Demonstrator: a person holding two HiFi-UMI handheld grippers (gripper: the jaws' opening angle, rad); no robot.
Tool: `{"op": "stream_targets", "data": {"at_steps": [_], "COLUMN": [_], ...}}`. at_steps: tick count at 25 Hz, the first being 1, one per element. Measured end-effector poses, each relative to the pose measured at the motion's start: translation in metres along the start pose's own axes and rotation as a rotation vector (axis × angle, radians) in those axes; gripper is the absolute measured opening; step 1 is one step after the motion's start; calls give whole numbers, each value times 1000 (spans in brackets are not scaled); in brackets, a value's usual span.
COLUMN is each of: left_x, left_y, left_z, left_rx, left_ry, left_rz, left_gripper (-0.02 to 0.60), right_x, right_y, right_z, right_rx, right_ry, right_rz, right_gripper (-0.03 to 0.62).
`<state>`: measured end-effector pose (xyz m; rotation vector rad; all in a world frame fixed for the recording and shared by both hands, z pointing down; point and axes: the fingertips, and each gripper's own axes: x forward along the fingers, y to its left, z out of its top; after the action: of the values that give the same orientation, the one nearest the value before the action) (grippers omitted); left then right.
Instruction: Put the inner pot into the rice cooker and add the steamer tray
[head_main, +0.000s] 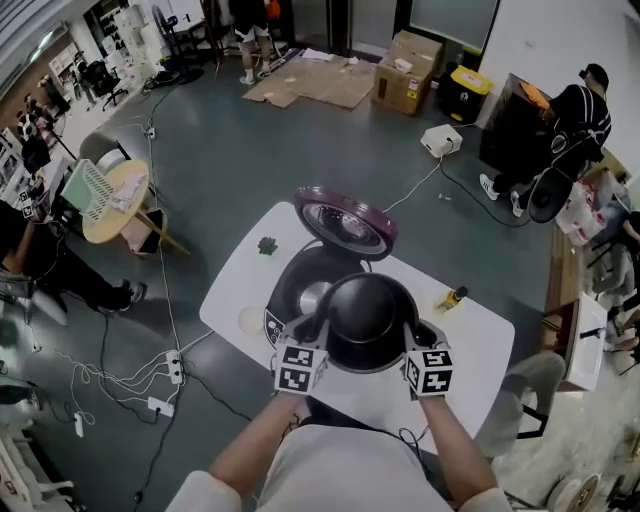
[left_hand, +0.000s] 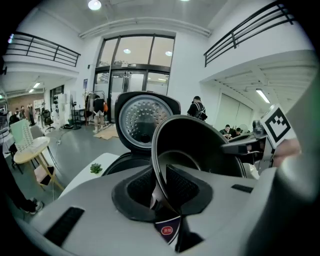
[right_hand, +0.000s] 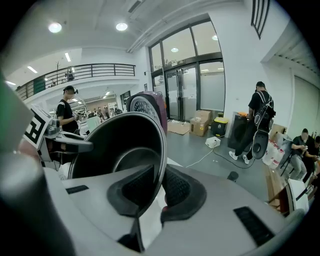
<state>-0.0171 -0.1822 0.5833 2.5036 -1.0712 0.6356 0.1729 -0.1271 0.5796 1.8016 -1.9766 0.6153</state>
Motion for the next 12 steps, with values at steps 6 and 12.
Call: {"op": "stream_targets", "data": {"at_steps": [6,12], "left_x": [-5,-8], "left_y": [37,73], "left_z": [9,10], "left_rx": [-11,-10], "left_ry": [-13,-18], "left_rz": [33,61], "left_gripper": [83,81], "right_x": [26,51], "right_y": [23,48], "right_z": [22,32], "right_rx": [-16,-27], "right_ry": [-17,-19], "right_rz": [19,36], "right_gripper": [64,64]}}
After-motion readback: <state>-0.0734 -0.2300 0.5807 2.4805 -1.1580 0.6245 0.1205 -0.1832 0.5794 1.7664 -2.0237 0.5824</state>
